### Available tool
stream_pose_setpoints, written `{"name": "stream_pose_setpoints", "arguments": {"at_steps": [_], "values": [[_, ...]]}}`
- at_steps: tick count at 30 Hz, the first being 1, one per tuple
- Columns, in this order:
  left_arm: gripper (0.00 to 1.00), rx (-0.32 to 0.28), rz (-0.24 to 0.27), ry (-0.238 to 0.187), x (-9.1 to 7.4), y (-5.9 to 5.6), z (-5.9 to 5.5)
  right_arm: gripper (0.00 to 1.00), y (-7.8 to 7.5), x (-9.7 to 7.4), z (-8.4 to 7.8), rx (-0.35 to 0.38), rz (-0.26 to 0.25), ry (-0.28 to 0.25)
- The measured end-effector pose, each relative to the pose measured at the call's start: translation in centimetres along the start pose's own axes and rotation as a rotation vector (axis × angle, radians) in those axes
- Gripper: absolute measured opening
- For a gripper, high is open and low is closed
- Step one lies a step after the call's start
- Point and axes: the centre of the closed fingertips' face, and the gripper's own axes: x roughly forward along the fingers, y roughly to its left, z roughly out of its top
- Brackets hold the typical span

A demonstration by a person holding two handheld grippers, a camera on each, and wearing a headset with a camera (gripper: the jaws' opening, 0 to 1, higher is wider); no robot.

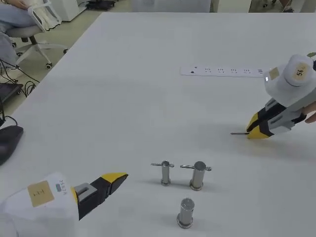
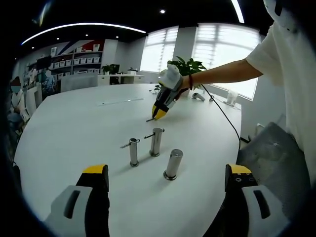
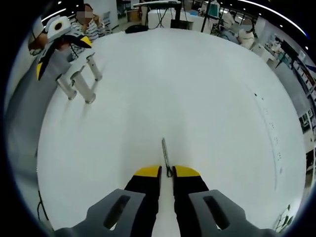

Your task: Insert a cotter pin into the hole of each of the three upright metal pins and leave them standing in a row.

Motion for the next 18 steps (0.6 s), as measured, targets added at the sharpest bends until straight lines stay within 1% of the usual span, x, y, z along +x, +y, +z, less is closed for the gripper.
{"name": "stream_pose_setpoints", "arguments": {"at_steps": [3, 8, 10, 11, 14, 18], "values": [[0.98, -0.005, 0.002, -0.005, -0.04, 0.08, 0.07, 0.09, 0.36, -0.04, 0.03, -0.024, 0.014, 0.017], [0.97, -0.002, -0.002, 0.0, -0.05, -0.04, 0.05, 0.08, 0.8, -0.08, 0.17, -0.06, 0.029, 0.045], [0.97, -0.001, -0.002, -0.002, -0.06, -0.06, 0.09, 0.07, 0.87, -0.08, 0.21, -0.063, 0.03, 0.05], [0.97, -0.001, -0.002, -0.002, -0.07, -0.05, 0.09, 0.06, 0.75, -0.08, 0.2, -0.071, 0.022, 0.057], [0.97, 0.0, 0.0, 0.004, -0.12, 0.01, 0.0, 0.05, 0.83, -0.1, 0.24, -0.077, 0.025, 0.063], [0.97, 0.002, -0.001, 0.004, -0.15, -0.02, 0.01, 0.04, 0.85, -0.13, 0.27, -0.057, 0.02, 0.064]]}}
